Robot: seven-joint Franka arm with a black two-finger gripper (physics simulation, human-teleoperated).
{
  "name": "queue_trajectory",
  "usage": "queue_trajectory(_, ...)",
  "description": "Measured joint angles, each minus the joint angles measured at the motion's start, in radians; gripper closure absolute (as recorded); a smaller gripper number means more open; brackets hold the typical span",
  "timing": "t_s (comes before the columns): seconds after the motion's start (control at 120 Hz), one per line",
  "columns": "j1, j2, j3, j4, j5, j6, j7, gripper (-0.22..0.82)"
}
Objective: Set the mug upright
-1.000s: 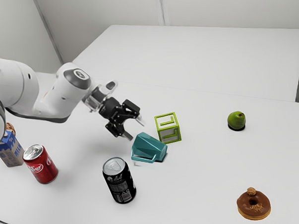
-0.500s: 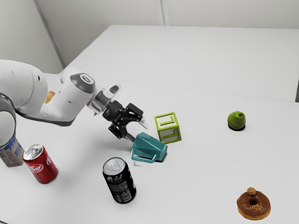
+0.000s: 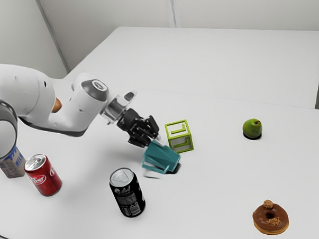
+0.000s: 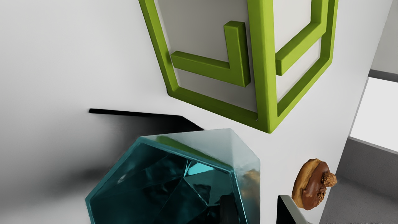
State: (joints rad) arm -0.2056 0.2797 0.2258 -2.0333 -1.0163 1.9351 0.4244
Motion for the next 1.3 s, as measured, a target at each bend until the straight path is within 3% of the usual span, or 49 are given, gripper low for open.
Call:
queue_trajectory(0.225, 0.000, -0.005, -0.015, 0.003, 0.001, 0.009, -0.014, 0.73)
queue_trajectory(0.433, -0.004, -0.020, -0.016, 0.000, 0.006, 0.012, -0.029, 0.77)
queue_trajectory(0.658, -0.026, -0.136, -0.015, -0.050, 0.070, 0.017, -0.061, 0.78)
queue_trajectory(0.792, -0.025, -0.201, -0.017, -0.049, 0.323, 0.044, -0.108, 0.78)
queue_trajectory(0.933, -0.002, -0.228, -0.099, -0.037, 0.716, 0.100, -0.183, 0.78)
queue_trajectory(1.058, -0.065, -0.222, -0.147, -0.028, 1.031, 0.134, -0.266, 0.78)
queue_trajectory(1.183, -0.123, -0.198, -0.176, 0.002, 1.182, 0.151, -0.346, 0.78)
queue_trajectory(1.3, -0.108, -0.176, -0.180, 0.024, 1.247, 0.159, -0.410, 0.79)
